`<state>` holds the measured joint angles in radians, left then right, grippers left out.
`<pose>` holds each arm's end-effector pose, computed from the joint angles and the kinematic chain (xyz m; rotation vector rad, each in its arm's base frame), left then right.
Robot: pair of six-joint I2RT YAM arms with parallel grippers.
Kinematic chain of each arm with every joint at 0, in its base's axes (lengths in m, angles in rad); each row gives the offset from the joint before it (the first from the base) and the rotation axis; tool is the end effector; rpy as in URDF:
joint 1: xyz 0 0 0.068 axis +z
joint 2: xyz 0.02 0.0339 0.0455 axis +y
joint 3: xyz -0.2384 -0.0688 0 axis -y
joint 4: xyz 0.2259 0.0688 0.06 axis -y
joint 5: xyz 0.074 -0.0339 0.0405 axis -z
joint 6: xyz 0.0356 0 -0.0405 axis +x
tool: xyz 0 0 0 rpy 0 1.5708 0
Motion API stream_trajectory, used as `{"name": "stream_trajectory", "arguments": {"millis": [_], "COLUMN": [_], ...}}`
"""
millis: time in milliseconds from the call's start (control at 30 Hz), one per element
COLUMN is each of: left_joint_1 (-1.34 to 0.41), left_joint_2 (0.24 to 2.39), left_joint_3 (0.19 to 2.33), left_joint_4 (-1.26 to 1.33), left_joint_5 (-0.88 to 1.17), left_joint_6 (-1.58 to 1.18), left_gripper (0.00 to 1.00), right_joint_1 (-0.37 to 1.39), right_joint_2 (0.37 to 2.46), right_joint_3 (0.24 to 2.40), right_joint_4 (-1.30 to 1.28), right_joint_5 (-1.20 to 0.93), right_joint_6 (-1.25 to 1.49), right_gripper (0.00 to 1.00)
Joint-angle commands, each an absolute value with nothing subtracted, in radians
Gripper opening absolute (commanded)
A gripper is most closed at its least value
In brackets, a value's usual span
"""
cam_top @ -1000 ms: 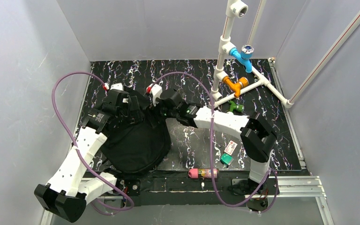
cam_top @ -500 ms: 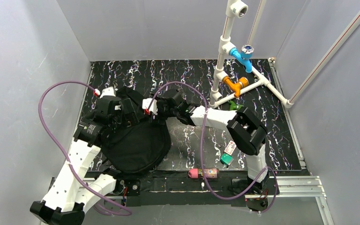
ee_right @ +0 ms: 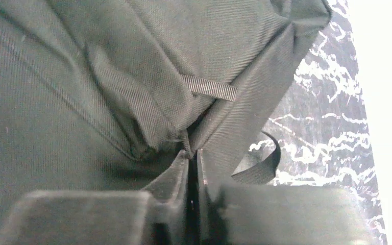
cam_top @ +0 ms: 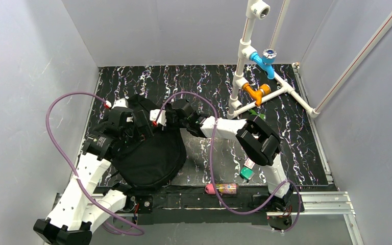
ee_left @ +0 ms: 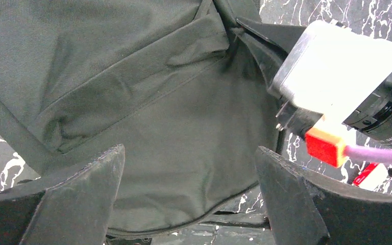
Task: Pack the student bag
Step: Zip the student bag at the center of the board.
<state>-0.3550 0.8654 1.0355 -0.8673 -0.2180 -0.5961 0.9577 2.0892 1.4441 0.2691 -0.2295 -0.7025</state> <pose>0.1539 -0.0488 0.3226 -0.3862 2.2285 -0.2630 0.2556 0.3774 0.1928 -1.5428 1.2034 0.3919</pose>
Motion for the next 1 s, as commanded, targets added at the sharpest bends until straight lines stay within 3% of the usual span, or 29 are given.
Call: {"name": "stream_trajectory", "arguments": {"millis": [0,167,500,600,867,967], "left_joint_1": [-0.349,-0.305,-0.097,-0.097,-0.097,-0.097], "left_joint_2": [0.878,0.942,1.309,1.367,1.327,1.333], "left_joint_3": [1.02,1.029,1.141,1.136,1.05,1.055], "left_joint_4": [-0.853,-0.78,-0.61,-0.6,-0.553,-0.552], "left_joint_5": [-0.216,-0.183,0.282,0.344,0.304,0.294], "left_joint_6": [-0.617,-0.636,-0.671,-0.696,-0.757,-0.768], "left_gripper": [0.98,0.98,0.98,0.98,0.98,0.98], "right_joint_1": [0.959,0.953,0.904,0.879,0.857,0.857], "right_joint_2": [2.074,1.95,1.912,1.951,2.012,2.008], "right_joint_3": [1.47,1.341,1.213,1.232,1.285,1.274], "right_joint_4": [0.369,0.426,0.574,0.624,0.624,0.63], "right_joint_5": [-0.122,-0.103,-0.278,-0.316,-0.335,-0.318], "right_joint_6": [-0.654,-0.519,-0.187,-0.109,-0.074,-0.077], "right_gripper": [0.01,0.01,0.02,0.18,0.23,0.35]}}
